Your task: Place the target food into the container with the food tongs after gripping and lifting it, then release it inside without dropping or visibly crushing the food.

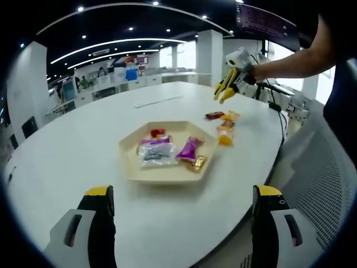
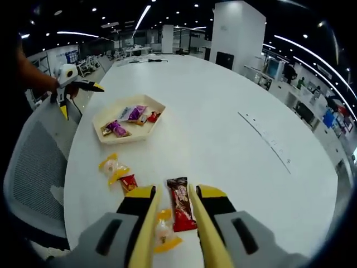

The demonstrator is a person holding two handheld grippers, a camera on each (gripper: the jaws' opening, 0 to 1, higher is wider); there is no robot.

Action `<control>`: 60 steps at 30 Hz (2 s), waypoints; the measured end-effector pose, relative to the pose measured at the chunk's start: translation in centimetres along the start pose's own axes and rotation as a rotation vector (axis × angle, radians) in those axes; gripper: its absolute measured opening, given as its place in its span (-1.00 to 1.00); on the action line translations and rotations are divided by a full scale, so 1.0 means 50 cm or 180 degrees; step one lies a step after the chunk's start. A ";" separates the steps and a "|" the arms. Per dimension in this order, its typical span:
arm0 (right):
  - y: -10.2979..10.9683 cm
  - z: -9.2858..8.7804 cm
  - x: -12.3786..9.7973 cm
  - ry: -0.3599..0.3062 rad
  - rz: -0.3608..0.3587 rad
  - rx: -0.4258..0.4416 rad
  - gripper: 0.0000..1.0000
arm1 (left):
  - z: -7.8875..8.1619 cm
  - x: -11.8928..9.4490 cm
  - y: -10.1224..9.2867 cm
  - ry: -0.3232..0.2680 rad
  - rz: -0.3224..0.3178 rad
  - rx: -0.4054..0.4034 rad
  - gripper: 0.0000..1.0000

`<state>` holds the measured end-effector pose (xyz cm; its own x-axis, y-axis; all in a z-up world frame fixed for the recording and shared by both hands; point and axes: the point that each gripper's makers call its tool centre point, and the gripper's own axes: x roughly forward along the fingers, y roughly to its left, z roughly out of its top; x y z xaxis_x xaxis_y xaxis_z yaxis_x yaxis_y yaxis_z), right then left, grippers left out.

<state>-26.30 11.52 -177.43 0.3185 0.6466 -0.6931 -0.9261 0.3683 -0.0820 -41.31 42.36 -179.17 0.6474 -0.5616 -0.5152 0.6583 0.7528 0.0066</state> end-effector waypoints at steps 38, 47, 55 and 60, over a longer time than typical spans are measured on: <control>-0.015 -0.068 0.079 0.0250 0.0136 0.0098 -0.44 | -0.008 0.001 0.002 0.0074 0.0031 -0.0028 0.99; -0.011 -0.089 0.091 0.0513 0.0155 0.0061 -0.54 | -0.010 0.002 0.000 0.0086 0.0009 -0.0015 0.99; -0.011 -0.091 0.091 0.0574 0.0130 0.0085 -0.55 | -0.011 0.003 -0.002 0.0094 -0.0005 -0.0016 0.99; -0.007 -0.071 0.084 0.0564 0.0127 0.0097 -0.54 | -0.013 0.004 -0.007 0.0107 -0.0041 -0.0017 0.99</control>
<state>-25.33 11.74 -182.84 0.2385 0.5343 -0.8110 -0.9299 0.3663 -0.0321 -41.66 42.23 -179.82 0.6256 -0.5595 -0.5437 0.6643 0.7475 -0.0049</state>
